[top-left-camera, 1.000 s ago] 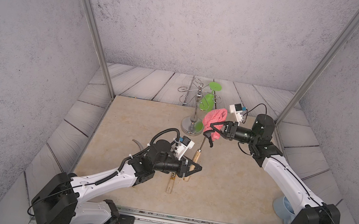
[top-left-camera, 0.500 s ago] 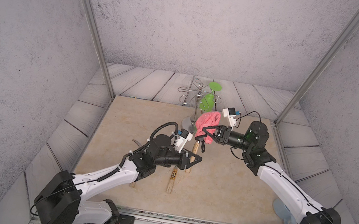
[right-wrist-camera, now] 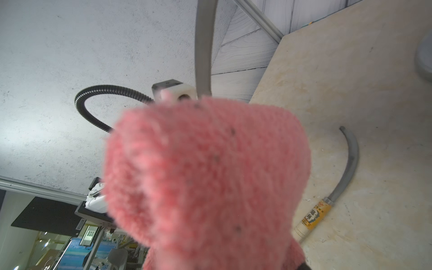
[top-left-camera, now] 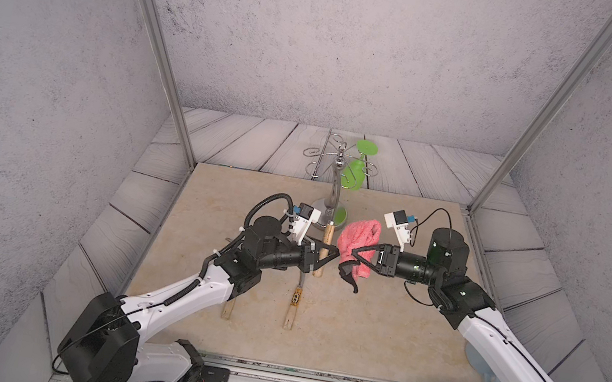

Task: Wipe small sickles with rags
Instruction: Wipe the small sickle.

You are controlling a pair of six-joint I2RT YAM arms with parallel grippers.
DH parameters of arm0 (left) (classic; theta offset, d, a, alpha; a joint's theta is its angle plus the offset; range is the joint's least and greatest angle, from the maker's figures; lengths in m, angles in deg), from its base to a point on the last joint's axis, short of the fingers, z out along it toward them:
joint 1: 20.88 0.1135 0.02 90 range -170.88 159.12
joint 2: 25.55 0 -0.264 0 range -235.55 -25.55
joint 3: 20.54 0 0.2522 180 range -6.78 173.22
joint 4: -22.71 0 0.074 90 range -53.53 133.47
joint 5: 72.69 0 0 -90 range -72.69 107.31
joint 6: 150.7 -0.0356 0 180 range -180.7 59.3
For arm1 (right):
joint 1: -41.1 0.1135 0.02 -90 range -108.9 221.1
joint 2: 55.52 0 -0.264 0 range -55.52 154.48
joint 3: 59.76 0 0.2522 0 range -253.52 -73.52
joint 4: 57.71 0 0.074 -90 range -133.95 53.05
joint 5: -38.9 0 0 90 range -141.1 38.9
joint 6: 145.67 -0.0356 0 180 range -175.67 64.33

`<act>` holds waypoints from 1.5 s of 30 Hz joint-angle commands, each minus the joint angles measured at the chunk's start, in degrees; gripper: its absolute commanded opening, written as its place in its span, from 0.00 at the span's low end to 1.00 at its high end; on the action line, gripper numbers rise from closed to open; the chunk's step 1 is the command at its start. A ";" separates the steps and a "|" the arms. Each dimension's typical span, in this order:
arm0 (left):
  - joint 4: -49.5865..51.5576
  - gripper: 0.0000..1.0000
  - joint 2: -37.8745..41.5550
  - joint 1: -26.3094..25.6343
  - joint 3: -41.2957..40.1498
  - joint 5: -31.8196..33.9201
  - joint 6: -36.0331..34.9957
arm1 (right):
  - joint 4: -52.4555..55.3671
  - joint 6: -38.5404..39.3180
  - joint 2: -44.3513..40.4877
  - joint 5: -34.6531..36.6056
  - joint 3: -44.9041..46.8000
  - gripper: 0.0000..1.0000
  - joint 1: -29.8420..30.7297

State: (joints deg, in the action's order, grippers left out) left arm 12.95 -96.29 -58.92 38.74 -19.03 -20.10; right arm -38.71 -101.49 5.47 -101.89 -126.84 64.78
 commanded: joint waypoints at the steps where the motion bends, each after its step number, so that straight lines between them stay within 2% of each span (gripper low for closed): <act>1: -2.82 0.00 2.71 0.09 0.80 -1.48 0.23 | 4.85 2.88 -1.88 1.43 0.80 0.07 -2.88; 4: -1.64 0.00 3.87 -0.09 0.30 -3.54 0.37 | 2.58 1.76 -0.47 0.13 1.35 0.07 -6.07; 9: -2.70 0.00 5.72 -1.92 -1.80 -4.63 0.68 | -9.02 -4.29 5.74 -3.11 0.82 0.07 -10.13; 16: -6.84 0.00 4.29 -6.40 -3.24 -6.77 1.99 | -19.19 -9.07 17.36 -6.72 -7.67 0.07 -10.24; 21: -7.97 0.00 3.31 -7.03 -3.50 -7.55 2.20 | -21.90 -9.64 21.65 -9.81 -12.33 0.07 -10.18; 34: -13.95 0.00 -1.01 -8.18 -4.48 -10.99 6.31 | -5.62 7.15 21.65 -15.28 -20.42 0.08 -9.50; 41: -13.63 0.00 -2.21 -8.26 -3.64 -11.13 6.16 | 10.87 21.25 20.29 -13.28 -24.34 0.08 -6.30; 45: -10.38 0.00 -2.34 -8.25 -2.41 -10.85 4.69 | 19.72 28.92 18.44 -9.40 -25.58 0.08 -4.17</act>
State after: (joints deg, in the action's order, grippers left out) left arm 1.49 -97.99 -66.75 34.95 -28.56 -14.61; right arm -27.80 -81.90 26.65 -112.71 -150.45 58.71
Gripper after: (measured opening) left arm 0.247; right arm 0.169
